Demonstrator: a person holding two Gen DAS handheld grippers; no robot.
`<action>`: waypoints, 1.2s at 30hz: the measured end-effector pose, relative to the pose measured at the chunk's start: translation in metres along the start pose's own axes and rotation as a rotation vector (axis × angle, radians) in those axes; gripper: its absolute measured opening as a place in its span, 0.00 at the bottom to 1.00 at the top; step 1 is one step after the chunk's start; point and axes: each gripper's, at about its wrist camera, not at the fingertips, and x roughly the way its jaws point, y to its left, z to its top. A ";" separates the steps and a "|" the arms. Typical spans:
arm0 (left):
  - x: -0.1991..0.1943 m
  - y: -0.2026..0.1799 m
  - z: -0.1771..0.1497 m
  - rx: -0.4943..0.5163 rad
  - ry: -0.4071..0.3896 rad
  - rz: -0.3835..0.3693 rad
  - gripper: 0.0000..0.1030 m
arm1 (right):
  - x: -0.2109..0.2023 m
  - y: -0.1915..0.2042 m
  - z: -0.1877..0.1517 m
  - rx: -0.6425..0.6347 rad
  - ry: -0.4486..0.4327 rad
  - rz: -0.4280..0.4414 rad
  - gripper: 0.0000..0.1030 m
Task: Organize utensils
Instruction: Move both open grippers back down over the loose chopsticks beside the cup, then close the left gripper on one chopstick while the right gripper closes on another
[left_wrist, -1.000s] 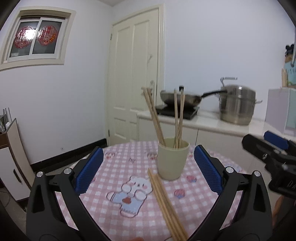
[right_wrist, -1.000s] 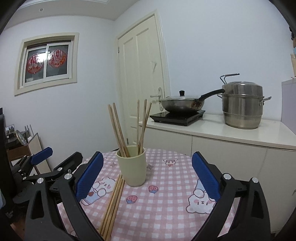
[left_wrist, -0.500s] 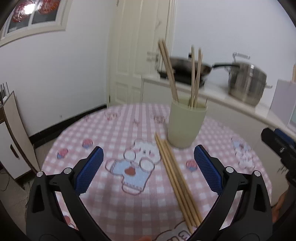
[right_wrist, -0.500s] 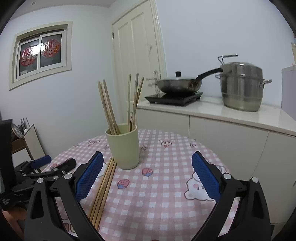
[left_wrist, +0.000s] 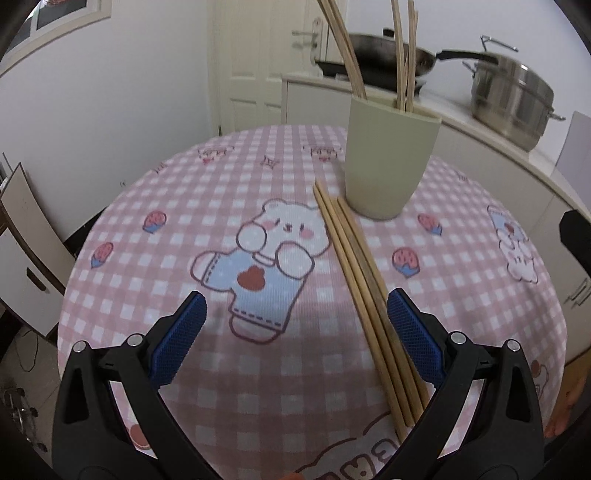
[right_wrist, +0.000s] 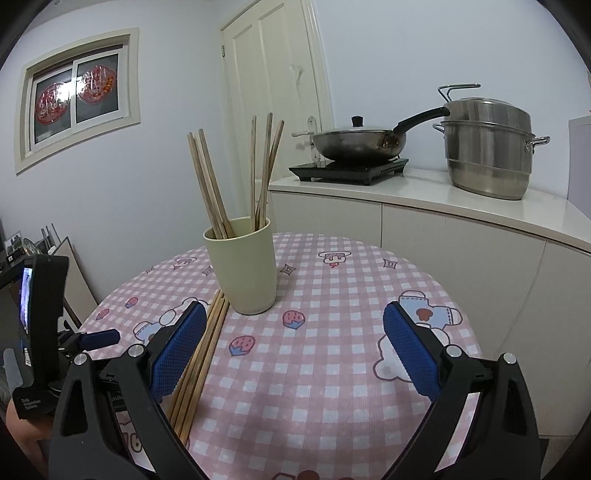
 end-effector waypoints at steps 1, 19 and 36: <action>0.002 0.000 0.000 0.002 0.009 0.002 0.91 | 0.000 0.000 0.000 -0.002 0.003 0.002 0.90; 0.023 0.003 0.001 0.011 0.118 0.015 0.90 | 0.005 -0.002 -0.002 0.001 0.038 0.016 0.90; 0.079 0.003 0.061 0.062 0.187 -0.020 0.36 | 0.029 0.005 0.007 -0.048 0.120 0.042 0.90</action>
